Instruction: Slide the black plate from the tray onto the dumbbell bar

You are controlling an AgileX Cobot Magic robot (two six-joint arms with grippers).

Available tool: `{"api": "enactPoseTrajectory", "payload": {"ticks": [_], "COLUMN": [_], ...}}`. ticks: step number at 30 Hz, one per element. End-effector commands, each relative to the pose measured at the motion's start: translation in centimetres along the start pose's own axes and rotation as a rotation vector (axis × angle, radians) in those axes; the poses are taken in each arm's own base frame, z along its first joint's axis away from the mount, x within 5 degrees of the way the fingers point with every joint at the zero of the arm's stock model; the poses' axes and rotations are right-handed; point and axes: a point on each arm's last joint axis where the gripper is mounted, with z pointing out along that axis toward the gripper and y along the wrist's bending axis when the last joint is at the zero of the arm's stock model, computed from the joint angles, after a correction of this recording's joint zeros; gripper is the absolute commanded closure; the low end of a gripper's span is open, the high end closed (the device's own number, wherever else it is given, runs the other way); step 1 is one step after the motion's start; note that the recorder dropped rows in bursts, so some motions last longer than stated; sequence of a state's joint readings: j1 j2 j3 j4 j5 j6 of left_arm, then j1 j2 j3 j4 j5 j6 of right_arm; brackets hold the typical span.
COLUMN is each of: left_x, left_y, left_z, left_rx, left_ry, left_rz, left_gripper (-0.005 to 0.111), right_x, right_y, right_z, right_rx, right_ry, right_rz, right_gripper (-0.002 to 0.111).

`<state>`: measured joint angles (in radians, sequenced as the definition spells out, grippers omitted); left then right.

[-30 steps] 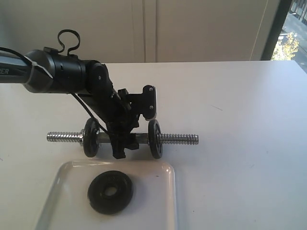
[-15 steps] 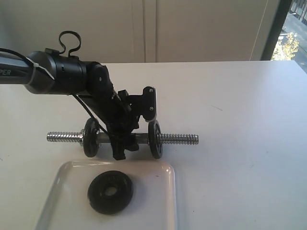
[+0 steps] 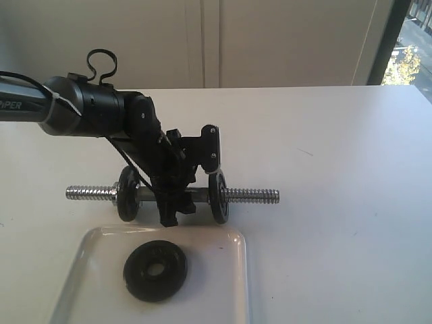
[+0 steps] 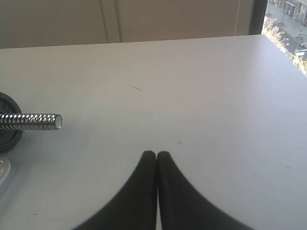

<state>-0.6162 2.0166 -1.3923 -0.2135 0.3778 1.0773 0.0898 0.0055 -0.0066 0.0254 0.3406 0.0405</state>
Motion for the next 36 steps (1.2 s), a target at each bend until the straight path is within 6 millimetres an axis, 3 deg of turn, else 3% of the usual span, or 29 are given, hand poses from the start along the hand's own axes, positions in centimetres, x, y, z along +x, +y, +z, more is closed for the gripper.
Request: {"api": "enactPoseTrajectory", "payload": {"ticks": [1, 13, 28, 36], "left_x": [-0.3, -0.3, -1.4, -0.3], "left_y": [-0.1, -0.1, 0.8, 1.4], "left_z": [-0.1, -0.2, -4.4, -5.3], "left_rx": [0.006, 0.007, -0.081, -0.084], "left_ry": [-0.006, -0.007, -0.065, -0.056], "left_rz": [-0.008, -0.008, -0.031, -0.11], "left_gripper": [0.049, 0.106, 0.107, 0.107], "right_x": [0.1, 0.1, 0.1, 0.1], "right_y": [0.0, 0.0, 0.0, 0.0], "right_z": [0.0, 0.0, 0.0, 0.0], "right_rx": [-0.003, -0.003, -0.003, -0.003], "right_ry": [-0.004, -0.004, -0.004, -0.004], "right_rz": [-0.001, -0.001, -0.001, -0.001], "right_gripper": [0.108, 0.108, 0.108, 0.108]}}
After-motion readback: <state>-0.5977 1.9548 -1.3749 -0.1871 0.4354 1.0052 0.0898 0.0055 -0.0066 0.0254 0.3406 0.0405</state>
